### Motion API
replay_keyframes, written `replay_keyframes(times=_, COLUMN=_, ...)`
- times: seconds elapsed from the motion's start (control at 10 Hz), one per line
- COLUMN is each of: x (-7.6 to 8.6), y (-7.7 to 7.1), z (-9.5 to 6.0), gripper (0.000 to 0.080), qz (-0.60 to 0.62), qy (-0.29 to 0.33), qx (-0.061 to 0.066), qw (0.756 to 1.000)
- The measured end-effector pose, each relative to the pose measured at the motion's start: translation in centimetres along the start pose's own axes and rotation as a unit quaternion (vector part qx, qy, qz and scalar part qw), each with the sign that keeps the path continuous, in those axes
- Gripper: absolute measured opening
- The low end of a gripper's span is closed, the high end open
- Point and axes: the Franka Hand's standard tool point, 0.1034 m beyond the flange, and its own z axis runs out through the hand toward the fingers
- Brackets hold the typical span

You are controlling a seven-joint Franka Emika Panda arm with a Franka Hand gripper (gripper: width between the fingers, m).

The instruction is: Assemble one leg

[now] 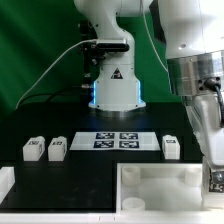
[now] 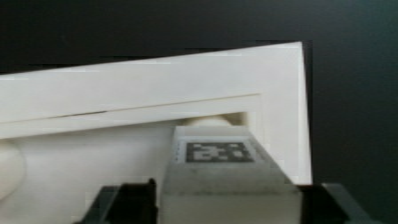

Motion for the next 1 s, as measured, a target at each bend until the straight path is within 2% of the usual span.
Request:
replay_keyframes(times=0.1, x=0.0, y=0.0, z=0.0, gripper=0.0515, qz=-0.001, qy=0.000, qx=0.000, qw=1.000)
replay_keyframes(times=0.2, x=0.1, y=0.1, z=0.0, gripper=0.0515, qz=-0.066, qy=0.001, qx=-0.003, qw=0.998)
replay_keyframes(times=0.3, x=0.3, y=0.2, z=0.0, gripper=0.0621, qz=-0.153, qy=0.000, qx=-0.009, qw=0.988)
replay_keyframes(times=0.5, x=0.0, y=0.6, z=-0.1, gripper=0.0641, qz=-0.309, qy=-0.005, qx=-0.026, qw=0.951)
replay_keyframes(times=0.6, x=0.1, y=0.6, z=-0.1, gripper=0.0648, qz=-0.339, qy=-0.005, qx=-0.026, qw=0.940)
replay_keyframes(times=0.8, x=0.2, y=0.6, z=-0.1, gripper=0.0649, qz=-0.438, qy=-0.006, qx=-0.026, qw=0.899)
replay_keyframes(times=0.9, x=0.2, y=0.6, z=-0.2, gripper=0.0649, qz=-0.506, qy=-0.002, qx=-0.039, qw=0.861)
replay_keyframes(times=1.0, x=-0.3, y=-0.6, z=-0.6, gripper=0.0649, qz=-0.622, qy=0.016, qx=-0.058, qw=0.781)
